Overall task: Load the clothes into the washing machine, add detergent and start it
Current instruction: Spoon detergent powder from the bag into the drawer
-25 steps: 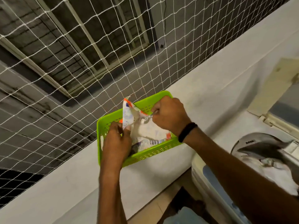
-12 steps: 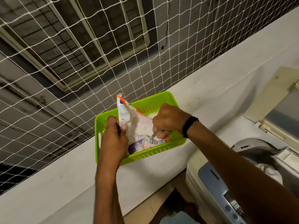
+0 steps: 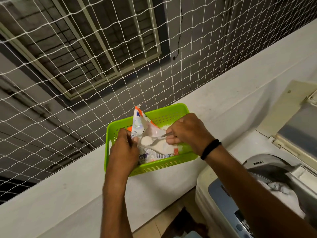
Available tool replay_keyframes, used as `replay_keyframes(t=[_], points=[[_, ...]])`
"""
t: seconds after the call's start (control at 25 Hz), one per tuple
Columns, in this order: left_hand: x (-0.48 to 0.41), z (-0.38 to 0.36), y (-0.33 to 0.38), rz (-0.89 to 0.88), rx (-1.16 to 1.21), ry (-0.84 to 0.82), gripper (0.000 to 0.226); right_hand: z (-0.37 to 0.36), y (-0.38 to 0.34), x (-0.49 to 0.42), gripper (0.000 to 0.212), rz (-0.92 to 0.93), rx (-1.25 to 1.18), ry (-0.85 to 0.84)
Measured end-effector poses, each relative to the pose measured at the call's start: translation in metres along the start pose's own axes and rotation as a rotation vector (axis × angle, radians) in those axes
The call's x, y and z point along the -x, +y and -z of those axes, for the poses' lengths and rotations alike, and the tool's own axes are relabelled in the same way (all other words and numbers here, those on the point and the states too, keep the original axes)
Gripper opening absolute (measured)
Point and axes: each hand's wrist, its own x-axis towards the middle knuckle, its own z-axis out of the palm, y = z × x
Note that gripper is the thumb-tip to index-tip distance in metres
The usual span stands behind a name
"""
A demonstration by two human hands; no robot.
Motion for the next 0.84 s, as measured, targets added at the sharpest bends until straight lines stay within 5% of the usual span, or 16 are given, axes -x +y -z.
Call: replay_keyframes(t=[0.12, 0.56, 0.84], points=[[0.0, 0.002, 0.004, 0.036, -0.022, 0.027, 0.003, 0.013, -0.002, 0.006, 0.024, -0.004, -0.094, 0.041], [0.005, 0.005, 0.02, 0.008, 0.261, 0.115, 0.042, 0.042, -0.004, 0.034, 0.023, -0.081, -0.434, -0.079], [0.006, -0.006, 0.041, -0.146, 0.43, 0.336, 0.031, 0.062, -0.001, 0.042, 0.024, -0.015, -0.474, -0.039]])
